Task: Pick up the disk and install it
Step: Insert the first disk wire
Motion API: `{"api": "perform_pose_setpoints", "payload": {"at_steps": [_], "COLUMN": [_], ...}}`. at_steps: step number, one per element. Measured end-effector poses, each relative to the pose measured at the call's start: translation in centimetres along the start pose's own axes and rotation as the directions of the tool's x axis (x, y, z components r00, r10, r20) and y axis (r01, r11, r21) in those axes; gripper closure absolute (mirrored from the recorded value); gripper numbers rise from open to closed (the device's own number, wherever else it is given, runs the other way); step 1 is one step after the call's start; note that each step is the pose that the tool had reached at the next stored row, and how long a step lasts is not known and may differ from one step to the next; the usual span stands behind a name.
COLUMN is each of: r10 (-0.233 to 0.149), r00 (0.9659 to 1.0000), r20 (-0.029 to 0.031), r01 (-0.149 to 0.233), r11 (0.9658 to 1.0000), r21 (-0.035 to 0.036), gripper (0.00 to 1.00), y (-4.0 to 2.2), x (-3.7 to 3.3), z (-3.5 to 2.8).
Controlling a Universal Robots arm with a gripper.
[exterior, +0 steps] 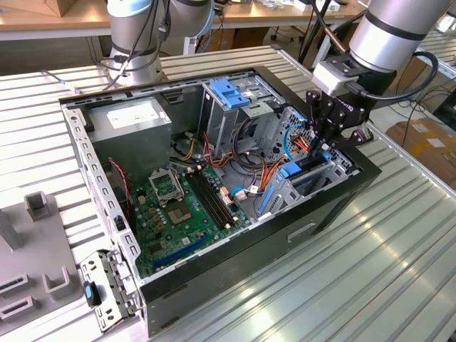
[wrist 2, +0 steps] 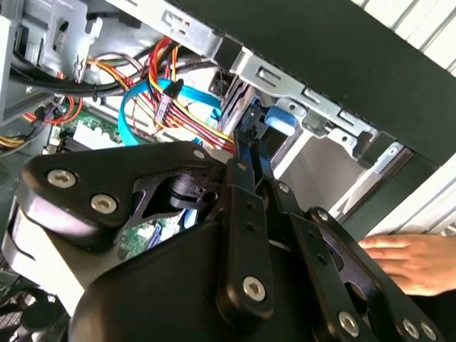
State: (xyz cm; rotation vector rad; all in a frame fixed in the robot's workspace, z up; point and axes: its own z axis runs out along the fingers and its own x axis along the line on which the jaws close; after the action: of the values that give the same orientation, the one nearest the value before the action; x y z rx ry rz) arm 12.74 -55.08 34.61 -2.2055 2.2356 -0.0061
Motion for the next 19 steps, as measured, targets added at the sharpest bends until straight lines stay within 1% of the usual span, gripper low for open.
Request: {"api": "perform_pose_setpoints", "payload": {"at_steps": [3, 6, 9, 19], "r10": [0.000, 0.000, 0.000, 0.001], "r00": [1.0000, 1.0000, 1.0000, 1.0000], "r20": [0.0001, 0.0001, -0.0001, 0.0000], "r01": [0.000, 0.000, 0.000, -0.001], "r11": [1.0000, 1.0000, 1.0000, 1.0000], "r21": [-0.0007, -0.0013, -0.0013, -0.0013], "gripper": [0.84, 0.84, 0.84, 0.84], "y": [-0.06, -0.29, -0.30, -0.27], "x": [0.01, 0.02, 0.26, 0.09], "z": [0.00, -0.04, -0.05, -0.05]}}
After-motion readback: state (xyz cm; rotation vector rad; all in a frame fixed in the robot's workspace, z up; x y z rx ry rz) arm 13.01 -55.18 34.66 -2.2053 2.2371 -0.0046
